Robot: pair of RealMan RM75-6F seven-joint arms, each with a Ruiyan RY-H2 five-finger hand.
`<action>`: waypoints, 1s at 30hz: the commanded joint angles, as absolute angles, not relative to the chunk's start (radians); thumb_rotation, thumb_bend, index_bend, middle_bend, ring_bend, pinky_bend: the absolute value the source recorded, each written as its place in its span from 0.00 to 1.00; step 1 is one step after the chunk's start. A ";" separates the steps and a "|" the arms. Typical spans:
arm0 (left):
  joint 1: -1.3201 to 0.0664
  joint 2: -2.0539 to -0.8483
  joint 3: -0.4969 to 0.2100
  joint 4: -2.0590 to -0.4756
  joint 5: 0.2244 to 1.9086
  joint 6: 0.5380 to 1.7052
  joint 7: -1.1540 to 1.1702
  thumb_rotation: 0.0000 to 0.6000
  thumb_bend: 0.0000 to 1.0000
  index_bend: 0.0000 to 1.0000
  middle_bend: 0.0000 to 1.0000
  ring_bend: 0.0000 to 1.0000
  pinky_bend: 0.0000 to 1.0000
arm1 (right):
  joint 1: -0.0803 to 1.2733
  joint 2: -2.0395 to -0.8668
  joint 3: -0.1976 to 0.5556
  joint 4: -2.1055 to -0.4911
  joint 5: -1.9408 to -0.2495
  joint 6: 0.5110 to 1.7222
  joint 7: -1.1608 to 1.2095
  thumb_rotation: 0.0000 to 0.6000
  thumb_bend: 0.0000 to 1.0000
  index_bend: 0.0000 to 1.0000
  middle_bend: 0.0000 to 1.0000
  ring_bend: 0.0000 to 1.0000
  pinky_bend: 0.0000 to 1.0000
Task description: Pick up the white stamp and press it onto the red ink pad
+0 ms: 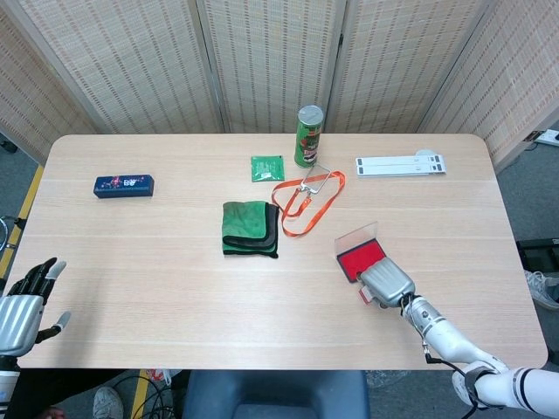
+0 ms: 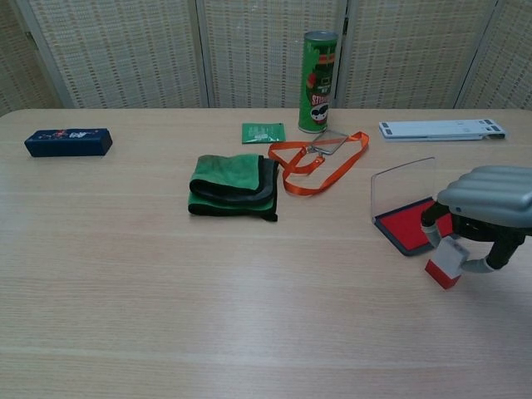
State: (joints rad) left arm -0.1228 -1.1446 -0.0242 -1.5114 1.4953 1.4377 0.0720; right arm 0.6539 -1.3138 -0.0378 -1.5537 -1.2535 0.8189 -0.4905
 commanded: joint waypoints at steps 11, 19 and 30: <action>-0.123 -1.147 -0.038 -1.511 1.467 1.433 0.079 1.00 0.37 0.04 0.09 0.13 0.28 | 0.673 -1.284 -0.055 -1.615 -1.153 0.797 -0.594 1.00 0.22 0.14 0.68 0.53 0.61; -0.124 -1.147 -0.036 -1.511 1.471 1.431 0.080 1.00 0.37 0.04 0.09 0.13 0.28 | 0.670 -1.258 -0.059 -1.660 -1.140 0.833 -0.619 1.00 0.18 0.00 0.62 0.47 0.56; -0.118 -1.143 -0.036 -1.516 1.478 1.445 0.070 1.00 0.37 0.04 0.09 0.13 0.28 | 0.584 -1.111 -0.068 -1.803 -1.269 0.989 -0.489 1.00 0.18 0.00 0.48 0.38 0.47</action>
State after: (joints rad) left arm -0.1191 -1.1436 -0.0355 -1.5155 1.4769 1.4441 0.0701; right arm 0.6160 -1.1373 -0.0635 -1.7820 -1.2247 0.9449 -0.5352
